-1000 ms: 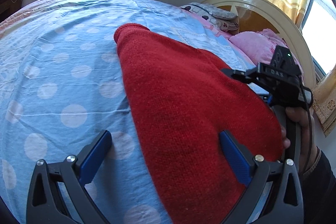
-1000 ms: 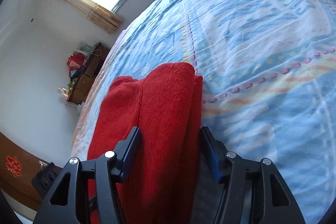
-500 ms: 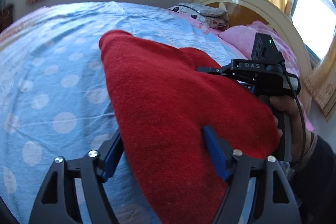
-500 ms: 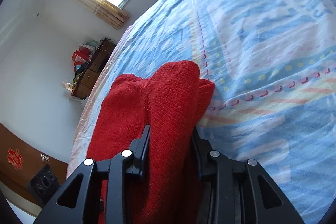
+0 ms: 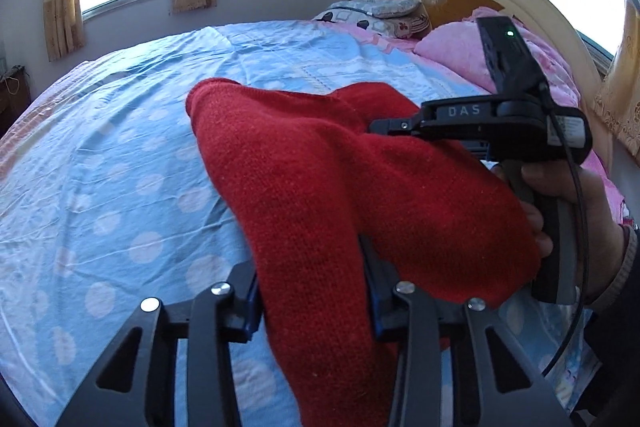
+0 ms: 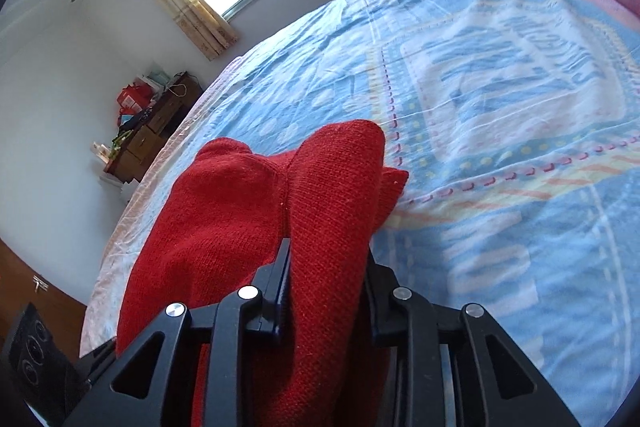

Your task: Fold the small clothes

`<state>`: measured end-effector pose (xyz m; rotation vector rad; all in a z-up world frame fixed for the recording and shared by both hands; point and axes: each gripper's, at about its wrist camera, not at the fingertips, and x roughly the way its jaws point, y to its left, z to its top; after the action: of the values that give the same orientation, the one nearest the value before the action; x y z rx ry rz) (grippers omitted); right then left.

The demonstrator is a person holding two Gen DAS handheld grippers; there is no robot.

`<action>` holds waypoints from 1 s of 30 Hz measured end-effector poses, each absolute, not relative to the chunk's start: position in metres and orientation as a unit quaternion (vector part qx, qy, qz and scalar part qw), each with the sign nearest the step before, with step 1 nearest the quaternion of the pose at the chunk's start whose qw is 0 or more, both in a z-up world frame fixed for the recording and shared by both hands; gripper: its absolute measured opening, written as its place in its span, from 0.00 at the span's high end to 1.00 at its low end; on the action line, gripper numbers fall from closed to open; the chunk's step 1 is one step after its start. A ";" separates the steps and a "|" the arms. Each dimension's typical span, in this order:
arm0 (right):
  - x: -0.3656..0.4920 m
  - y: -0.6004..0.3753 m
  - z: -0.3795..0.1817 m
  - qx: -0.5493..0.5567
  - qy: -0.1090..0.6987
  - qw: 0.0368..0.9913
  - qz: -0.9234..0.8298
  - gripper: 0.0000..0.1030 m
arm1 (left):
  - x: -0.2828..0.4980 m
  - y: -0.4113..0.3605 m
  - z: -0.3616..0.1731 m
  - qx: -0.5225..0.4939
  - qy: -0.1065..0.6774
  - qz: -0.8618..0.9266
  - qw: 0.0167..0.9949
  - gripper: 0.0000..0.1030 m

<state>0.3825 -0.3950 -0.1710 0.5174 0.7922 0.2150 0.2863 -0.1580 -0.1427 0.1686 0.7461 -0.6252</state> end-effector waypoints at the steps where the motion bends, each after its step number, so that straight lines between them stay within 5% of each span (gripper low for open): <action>1: 0.378 -0.394 -0.170 0.250 0.378 0.885 0.106 0.71 | 0.284 -0.156 -0.141 0.082 0.360 -0.299 0.880 0.60; 30: 0.299 -0.288 -0.138 0.285 0.329 0.870 0.234 0.72 | 0.196 -0.059 -0.106 0.094 0.346 -0.249 0.900 0.62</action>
<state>0.2995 -0.2879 -0.1380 0.5956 0.6877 0.4896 0.1955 -0.0594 -0.1062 0.1940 0.7155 -0.5164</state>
